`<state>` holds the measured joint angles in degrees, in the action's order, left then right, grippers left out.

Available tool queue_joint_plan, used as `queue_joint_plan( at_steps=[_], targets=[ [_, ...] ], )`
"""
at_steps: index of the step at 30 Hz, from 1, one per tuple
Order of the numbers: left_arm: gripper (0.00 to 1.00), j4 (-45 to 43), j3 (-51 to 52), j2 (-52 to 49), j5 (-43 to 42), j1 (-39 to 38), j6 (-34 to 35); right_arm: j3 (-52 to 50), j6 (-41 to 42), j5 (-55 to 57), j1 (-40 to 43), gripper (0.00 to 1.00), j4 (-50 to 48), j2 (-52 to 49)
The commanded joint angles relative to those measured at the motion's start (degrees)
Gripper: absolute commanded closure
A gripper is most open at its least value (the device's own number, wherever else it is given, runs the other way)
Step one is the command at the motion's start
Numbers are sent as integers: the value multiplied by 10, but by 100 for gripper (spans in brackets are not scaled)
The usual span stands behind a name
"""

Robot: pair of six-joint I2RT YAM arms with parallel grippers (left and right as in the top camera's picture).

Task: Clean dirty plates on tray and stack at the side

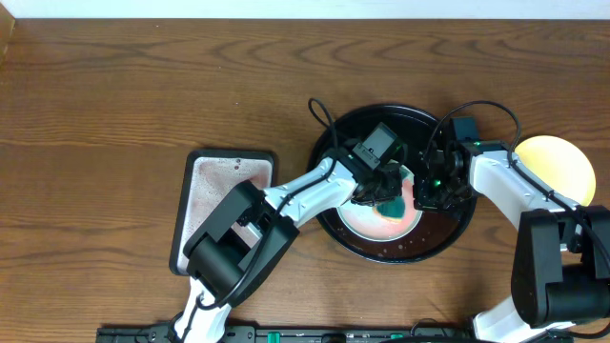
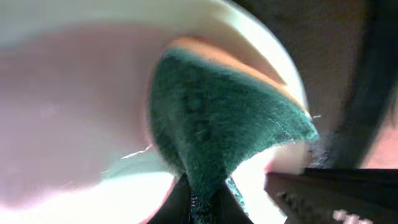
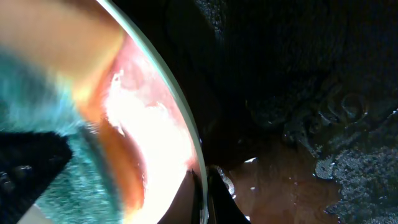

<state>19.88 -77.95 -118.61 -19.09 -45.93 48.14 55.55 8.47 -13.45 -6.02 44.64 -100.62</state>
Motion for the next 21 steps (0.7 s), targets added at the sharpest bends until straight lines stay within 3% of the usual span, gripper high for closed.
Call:
queue_joint_plan(
  at_steps=[1,7,11,15,21],
  targets=[
    [93,116,28,-29,182,17,-51,-10,-17,45,-7,99,5,-13],
    [93,259,-34,-12,379,37,-97,-10,-17,47,-7,99,5,-13],
    [93,299,-59,-12,405,36,-100,-10,-17,58,-7,99,7,-13],
    [93,286,-57,-12,326,30,-100,-10,-17,60,-7,99,9,-13],
    [93,163,-40,-12,64,14,-94,-10,-17,60,-7,99,8,-13]
  ],
)
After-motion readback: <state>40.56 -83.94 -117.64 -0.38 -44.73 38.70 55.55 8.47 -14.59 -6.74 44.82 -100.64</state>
